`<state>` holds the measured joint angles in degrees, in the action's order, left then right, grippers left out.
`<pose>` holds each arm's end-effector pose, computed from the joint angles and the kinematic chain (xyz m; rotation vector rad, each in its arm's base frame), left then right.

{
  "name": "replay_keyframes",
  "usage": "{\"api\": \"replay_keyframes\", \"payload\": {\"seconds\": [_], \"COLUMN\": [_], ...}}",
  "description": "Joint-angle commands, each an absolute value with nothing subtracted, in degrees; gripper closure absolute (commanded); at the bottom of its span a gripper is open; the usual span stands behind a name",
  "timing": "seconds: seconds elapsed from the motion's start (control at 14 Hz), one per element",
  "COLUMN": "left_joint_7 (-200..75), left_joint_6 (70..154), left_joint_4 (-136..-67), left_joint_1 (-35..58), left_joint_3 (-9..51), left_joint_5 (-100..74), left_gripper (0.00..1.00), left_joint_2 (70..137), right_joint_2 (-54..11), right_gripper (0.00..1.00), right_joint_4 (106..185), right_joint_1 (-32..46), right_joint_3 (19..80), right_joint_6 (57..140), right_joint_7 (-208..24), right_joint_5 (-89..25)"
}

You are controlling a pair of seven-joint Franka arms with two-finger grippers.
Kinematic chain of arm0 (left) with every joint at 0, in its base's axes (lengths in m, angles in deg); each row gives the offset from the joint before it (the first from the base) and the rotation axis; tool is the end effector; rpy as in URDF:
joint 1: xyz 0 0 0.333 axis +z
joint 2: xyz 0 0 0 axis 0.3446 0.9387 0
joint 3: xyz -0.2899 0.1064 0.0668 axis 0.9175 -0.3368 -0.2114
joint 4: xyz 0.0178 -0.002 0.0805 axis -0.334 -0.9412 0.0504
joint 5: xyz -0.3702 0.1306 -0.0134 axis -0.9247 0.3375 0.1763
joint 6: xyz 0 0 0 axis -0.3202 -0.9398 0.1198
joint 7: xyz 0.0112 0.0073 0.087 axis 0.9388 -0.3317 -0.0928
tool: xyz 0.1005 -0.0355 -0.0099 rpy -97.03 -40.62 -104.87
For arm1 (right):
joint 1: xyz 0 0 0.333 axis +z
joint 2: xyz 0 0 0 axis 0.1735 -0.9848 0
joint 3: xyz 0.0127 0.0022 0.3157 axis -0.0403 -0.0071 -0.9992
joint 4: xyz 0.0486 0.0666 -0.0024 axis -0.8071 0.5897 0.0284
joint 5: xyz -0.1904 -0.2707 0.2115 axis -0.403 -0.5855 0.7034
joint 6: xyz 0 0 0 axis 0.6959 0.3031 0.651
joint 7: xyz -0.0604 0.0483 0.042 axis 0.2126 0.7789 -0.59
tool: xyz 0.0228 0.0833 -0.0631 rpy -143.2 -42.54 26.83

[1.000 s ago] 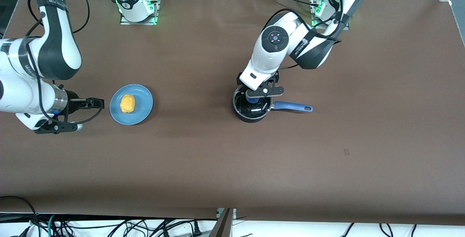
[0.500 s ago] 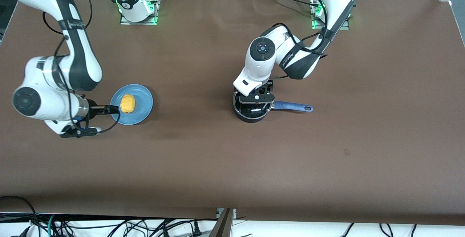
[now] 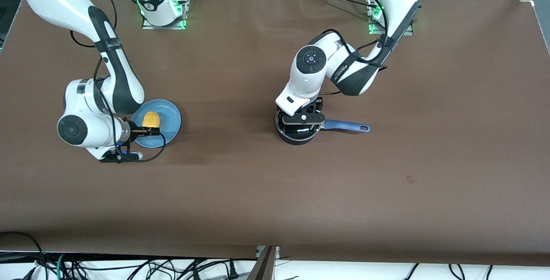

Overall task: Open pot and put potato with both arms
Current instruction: 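Grasp the lid knob with the left gripper while the right gripper grasps the potato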

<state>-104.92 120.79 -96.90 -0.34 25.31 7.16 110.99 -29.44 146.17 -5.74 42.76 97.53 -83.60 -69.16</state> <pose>0.5247 -0.4340 0.2938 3.0998 0.0755 -0.0489 0.6318 0.0579 0.2411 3.0897 0.0621 -0.4480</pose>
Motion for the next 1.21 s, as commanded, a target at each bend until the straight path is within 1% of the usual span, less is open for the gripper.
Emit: {"api": "replay_keyframes", "payload": {"seconds": [0.0, 0.14, 0.36, 0.43, 0.5, 0.57, 0.64, 0.71, 0.79, 0.93, 1.0, 1.07, 1.14], "left_joint_7": [-105.0, -104.9, -104.6, -104.7, -104.7, -104.5, -104.5, -104.4, -104.5, -104.6, -104.5, -104.5, -103.8], "left_joint_6": [120.5, 120.5, 120.5, 120.5, 120.5, 120.5, 120.5, 120.4, 120.1, 119.5, 118.9, 117.1, 116.0], "left_joint_4": [-95.2, -95.2, -95.2, -95.2, -95.2, -95.1, -95.0, -94.4, -94.3, -94.3, -94.3, -94.3, -94.3], "left_joint_1": [-1.0, -1.0, -0.9, -1.0, -1.0, -0.9, -0.9, -0.8, -0.7, -0.3, -0.1, 0.5, 1.7], "left_joint_3": [24.8, 24.8, 24.8, 24.7, 24.7, 24.8, 24.8, 24.8, 24.8, 24.8, 24.9, 25.0, 25.2], "left_joint_5": [8.8, 8.9, 8.9, 8.9, 8.9, 8.9, 8.9, 8.9, 8.9, 8.8, 8.7, 8.6, 7.8], "left_gripper": [0.11, 0.14, 0.24, 0.25, 0.30, 0.48, 0.74, 0.96, 1.00, 1.00, 1.00, 1.00, 1.00], "left_joint_2": [112.3, 112.3, 112.7, 112.9, 113.0, 113.0, 113.0, 113.0, 112.9, 112.2, 111.5, 110.3, 108.8], "right_joint_2": [-28.2, -28.2, -28.3, -28.3, -28.3, -28.3, -28.4, -28.6, -28.7, -28.7, -28.7, -28.7, -28.7], "right_gripper": [0.00, 0.00, 0.00, 0.00, 0.00, 0.00, 0.00, 0.00, 0.00, 0.00, 0.03, 0.21, 0.40], "right_joint_4": [149.8, 150.8, 151.7, 152.3, 153.4, 154.4, 154.8, 154.9, 155.2, 156.0, 156.0, 156.0, 156.0], "right_joint_1": [-6.3, -6.4, -6.4, -6.4, -6.4, -6.4, -6.4, -6.4, -6.4, -6.4, -6.4, -6.4, -6.4], "right_joint_3": [42.9, 42.9, 43.0, 43.0, 43.0, 43.0, 43.0, 43.0, 43.0, 43.0, 43.0, 43.0, 43.0], "right_joint_6": [98.9, 98.9, 99.1, 99.9, 101.4, 103.0, 103.8, 104.3, 104.8, 105.6, 105.6, 105.6, 105.6], "right_joint_7": [-83.0, -83.0, -83.0, -82.9, -82.9, -82.9, -82.9, -82.9, -82.9, -82.9, -82.9, -82.9, -82.9], "right_joint_5": [-69.0, -69.0, -69.0, -69.0, -69.0, -69.0, -69.0, -68.9, -68.9, -68.9, -68.9, -68.9, -68.9]}}
